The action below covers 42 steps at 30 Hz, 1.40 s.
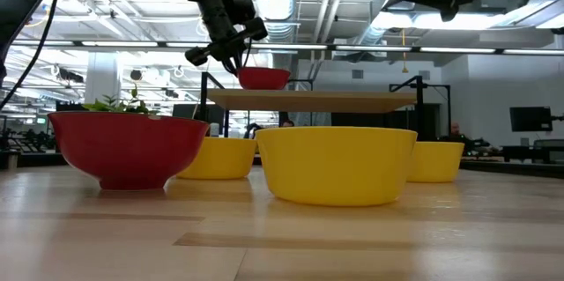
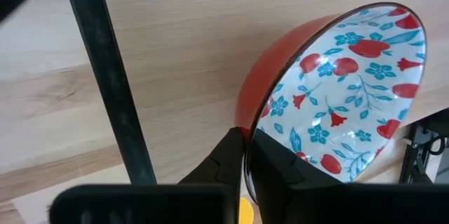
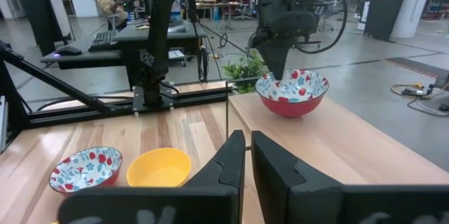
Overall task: Pick & Place Mini bowls
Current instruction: Put the right white bowl on the shelf
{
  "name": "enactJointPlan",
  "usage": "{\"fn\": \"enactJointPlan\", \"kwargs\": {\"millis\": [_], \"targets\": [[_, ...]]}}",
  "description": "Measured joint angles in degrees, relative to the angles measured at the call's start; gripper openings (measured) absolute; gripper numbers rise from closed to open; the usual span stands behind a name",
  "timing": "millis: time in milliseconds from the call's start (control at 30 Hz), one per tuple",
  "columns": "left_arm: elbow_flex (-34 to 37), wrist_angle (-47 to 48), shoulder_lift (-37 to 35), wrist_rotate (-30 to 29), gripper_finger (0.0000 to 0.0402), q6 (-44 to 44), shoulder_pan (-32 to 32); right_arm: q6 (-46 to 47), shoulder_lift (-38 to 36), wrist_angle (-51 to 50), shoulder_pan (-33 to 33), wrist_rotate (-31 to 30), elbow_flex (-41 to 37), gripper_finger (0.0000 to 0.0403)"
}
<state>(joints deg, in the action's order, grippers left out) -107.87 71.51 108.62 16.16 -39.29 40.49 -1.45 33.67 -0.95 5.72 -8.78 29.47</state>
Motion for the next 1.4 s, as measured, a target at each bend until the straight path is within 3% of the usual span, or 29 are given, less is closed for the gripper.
{"fn": "enactJointPlan", "kwargs": {"millis": [1400], "targets": [[0.0,-0.98,0.0,-0.04,0.004,1.99,0.0,1.09,-0.06,-1.7,-0.01,-0.03,-0.02,0.0017]]}}
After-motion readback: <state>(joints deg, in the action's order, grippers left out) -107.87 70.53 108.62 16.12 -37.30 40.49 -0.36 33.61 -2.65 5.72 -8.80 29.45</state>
